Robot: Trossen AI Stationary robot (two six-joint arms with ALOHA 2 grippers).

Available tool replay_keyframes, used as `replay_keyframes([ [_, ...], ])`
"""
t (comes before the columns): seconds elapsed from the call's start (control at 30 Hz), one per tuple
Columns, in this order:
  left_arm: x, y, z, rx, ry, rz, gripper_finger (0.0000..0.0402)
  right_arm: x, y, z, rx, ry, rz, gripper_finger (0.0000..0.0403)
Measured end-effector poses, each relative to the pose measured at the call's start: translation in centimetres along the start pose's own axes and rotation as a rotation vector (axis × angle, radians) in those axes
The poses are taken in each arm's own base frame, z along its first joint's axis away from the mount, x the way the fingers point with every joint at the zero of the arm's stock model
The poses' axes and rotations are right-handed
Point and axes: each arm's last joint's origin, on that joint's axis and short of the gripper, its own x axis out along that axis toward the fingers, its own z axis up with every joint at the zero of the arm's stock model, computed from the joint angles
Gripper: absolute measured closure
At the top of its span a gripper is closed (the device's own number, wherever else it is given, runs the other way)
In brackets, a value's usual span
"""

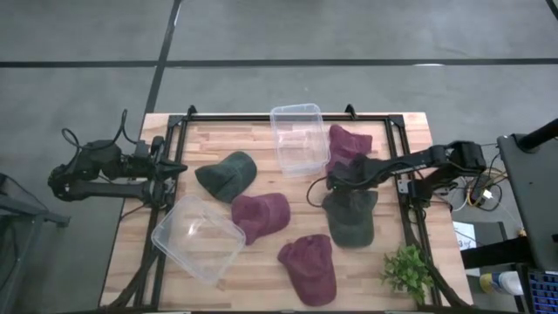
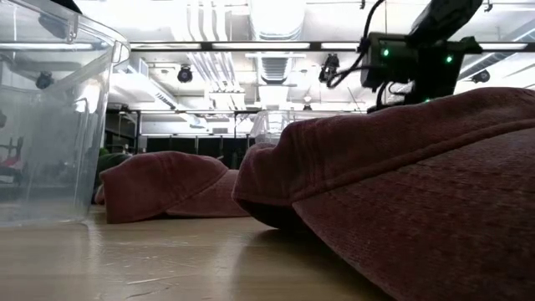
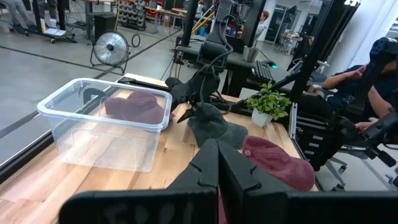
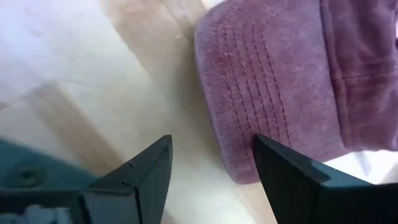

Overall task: Pick & Place hat
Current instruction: Put the dark red cap into the top transparent bin

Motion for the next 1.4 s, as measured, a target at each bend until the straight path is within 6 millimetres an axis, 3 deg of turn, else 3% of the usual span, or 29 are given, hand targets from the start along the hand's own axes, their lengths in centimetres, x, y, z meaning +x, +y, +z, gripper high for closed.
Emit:
replay_keyframes([
  [0.33,0.0,0.0,0.0,-0.025,0.001,-0.001,0.0401,1.1,0.4,-0.1,0.017,0.006,-0.089,0.0184],
  [0.77,0.0,0.0,0.0,-0.04,0.0,0.0,0.0401,-1.2,0.6,-0.5,-0.124,-0.039,0.02,0.0184],
  [1.23,0.0,0.1,0.0,-0.047,-0.005,0.02,0.0401,0.8,1.9,-0.1,-0.171,-0.029,0.013,0.0184],
  [1.4,0.0,0.1,0.0,-0.067,-0.006,0.023,0.0401,0.3,2.3,0.0,-0.178,-0.03,0.071,0.0184],
])
